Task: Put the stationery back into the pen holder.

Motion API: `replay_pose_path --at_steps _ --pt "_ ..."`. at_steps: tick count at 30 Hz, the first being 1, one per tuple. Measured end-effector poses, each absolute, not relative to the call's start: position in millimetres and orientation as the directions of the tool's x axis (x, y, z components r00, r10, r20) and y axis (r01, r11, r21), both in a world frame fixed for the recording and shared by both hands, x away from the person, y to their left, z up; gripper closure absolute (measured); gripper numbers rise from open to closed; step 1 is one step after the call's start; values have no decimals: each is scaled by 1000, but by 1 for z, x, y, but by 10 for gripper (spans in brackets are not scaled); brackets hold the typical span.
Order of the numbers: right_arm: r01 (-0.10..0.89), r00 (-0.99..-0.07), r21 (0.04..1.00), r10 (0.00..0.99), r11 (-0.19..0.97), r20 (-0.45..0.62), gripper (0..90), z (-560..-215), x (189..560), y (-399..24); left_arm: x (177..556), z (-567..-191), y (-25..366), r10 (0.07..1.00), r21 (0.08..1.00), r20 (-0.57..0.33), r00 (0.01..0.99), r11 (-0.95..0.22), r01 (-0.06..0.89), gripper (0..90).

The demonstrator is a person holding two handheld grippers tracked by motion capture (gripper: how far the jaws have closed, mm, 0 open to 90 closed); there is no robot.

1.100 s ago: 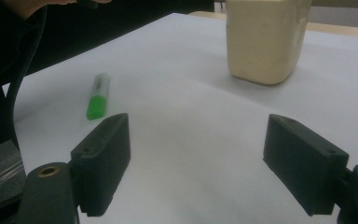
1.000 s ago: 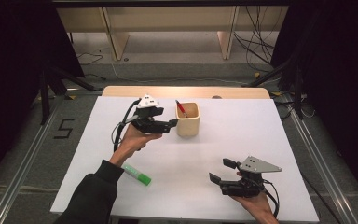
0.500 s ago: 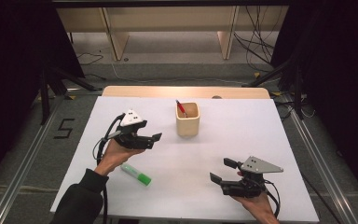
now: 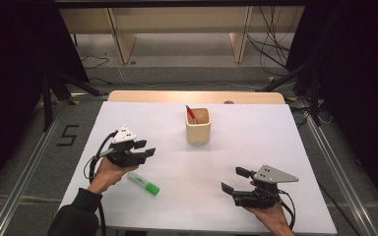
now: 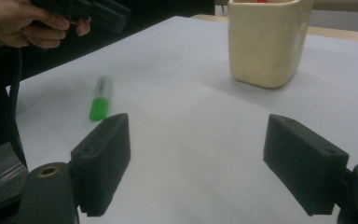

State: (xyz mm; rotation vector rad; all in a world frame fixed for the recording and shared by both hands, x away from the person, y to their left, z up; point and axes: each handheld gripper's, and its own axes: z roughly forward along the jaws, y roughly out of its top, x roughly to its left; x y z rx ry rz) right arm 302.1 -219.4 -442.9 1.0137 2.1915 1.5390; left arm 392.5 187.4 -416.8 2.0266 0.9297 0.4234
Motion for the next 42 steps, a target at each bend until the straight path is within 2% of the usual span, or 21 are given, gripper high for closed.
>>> replay_pose_path --at_steps 4,9,23,30,42 --pt "382 -717 905 679 189 161 234 -443 302 -219 386 -427 185 747 780 12 665 -423 462 758" --pt "379 -718 905 678 191 157 235 -443 302 -219 382 -439 185 749 733 30 662 -467 495 891" --pt "377 -717 907 680 190 156 234 -442 301 -219 384 -458 192 762 653 2 648 -492 576 893" --pt "377 -717 906 680 191 155 234 -442 301 -219 387 -470 194 769 598 19 639 -521 609 893" --pt "374 -719 907 678 193 152 234 -442 301 -219 384 -473 202 772 552 10 635 -534 641 893"
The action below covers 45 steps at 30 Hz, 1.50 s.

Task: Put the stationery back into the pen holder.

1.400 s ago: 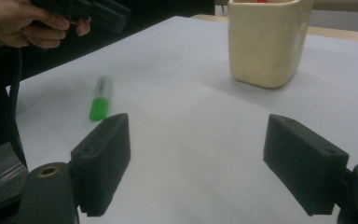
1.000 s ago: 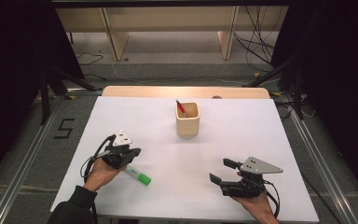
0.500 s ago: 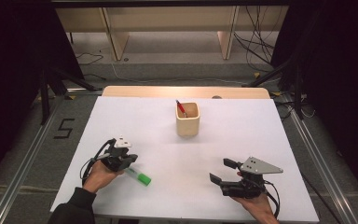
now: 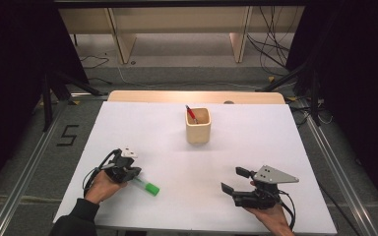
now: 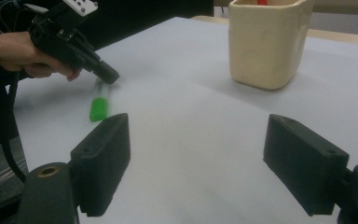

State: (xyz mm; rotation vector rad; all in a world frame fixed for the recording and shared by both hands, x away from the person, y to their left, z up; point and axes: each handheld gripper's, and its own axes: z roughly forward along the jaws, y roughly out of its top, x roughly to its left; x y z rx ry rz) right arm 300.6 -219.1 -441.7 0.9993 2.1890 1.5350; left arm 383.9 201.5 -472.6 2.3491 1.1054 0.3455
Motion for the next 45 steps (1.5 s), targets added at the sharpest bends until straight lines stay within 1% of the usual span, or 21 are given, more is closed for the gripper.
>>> replay_pose_path --at_steps 3,6,17,25,30,32,33,36,38,41,45 --pt "370 -719 909 679 191 150 234 -441 300 -219 380 -475 204 771 527 17 637 -548 649 893" --pt "373 -717 908 680 190 152 234 -441 300 -220 372 -475 208 772 524 4 636 -543 656 893" --pt "373 -718 907 680 195 149 234 -442 300 -218 336 -473 211 751 493 7 660 -577 651 892" --pt "376 -717 905 680 197 150 234 -442 301 -218 331 -473 209 746 492 12 666 -584 646 891" --pt "378 -718 905 679 193 155 234 -442 301 -218 335 -464 211 755 522 -4 656 -558 646 761" --pt "377 -718 906 679 193 155 234 -442 301 -218 337 -457 211 753 527 -9 658 -556 643 613" --pt "378 -718 905 679 194 155 233 -442 301 -218 337 -455 211 750 525 -25 661 -553 647 561" --pt "379 -717 905 679 194 155 233 -443 301 -218 338 -447 209 742 528 -29 670 -557 641 379" --pt "379 -718 905 679 195 154 233 -443 301 -218 336 -445 206 723 514 -42 690 -577 635 323" --pt "379 -718 905 678 195 154 233 -443 301 -217 334 -446 199 694 472 -29 720 -625 621 258" --pt "379 -718 904 678 197 153 234 -443 301 -217 334 -451 192 677 436 -24 735 -655 617 222"
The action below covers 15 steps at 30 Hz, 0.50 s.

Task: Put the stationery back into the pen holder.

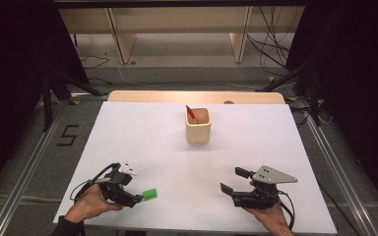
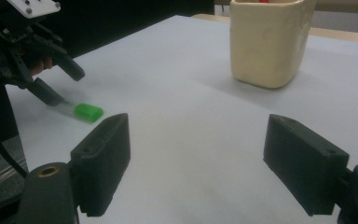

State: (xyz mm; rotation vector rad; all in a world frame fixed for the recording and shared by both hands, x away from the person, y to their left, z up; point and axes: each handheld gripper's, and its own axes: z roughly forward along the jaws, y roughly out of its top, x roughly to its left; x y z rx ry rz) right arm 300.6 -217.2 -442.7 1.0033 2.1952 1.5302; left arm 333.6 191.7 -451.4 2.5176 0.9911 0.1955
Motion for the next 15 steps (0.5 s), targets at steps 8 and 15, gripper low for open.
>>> replay_pose_path --at_steps 8,15 --pt "379 -718 904 679 197 153 233 -443 301 -217 334 -463 185 652 386 -4 758 -698 603 246" --pt "380 -718 904 679 197 153 233 -443 301 -217 335 -465 184 624 378 -15 781 -720 583 388"
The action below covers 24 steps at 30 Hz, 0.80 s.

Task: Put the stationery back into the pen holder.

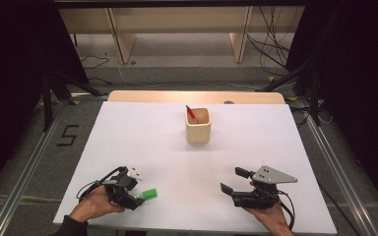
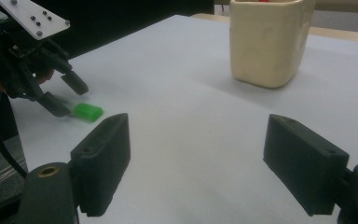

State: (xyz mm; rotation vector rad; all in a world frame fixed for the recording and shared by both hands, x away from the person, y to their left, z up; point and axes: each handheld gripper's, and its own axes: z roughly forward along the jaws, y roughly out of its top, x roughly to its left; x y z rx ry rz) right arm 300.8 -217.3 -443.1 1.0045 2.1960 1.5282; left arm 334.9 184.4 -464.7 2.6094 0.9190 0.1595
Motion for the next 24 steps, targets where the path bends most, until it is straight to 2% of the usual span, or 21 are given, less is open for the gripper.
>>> replay_pose_path --at_steps 13,24 --pt "381 -718 903 679 199 154 234 -443 301 -217 335 -464 179 553 348 -7 833 -780 520 541" --pt "380 -719 903 679 203 150 234 -444 301 -217 335 -464 176 514 331 7 858 -811 483 615"
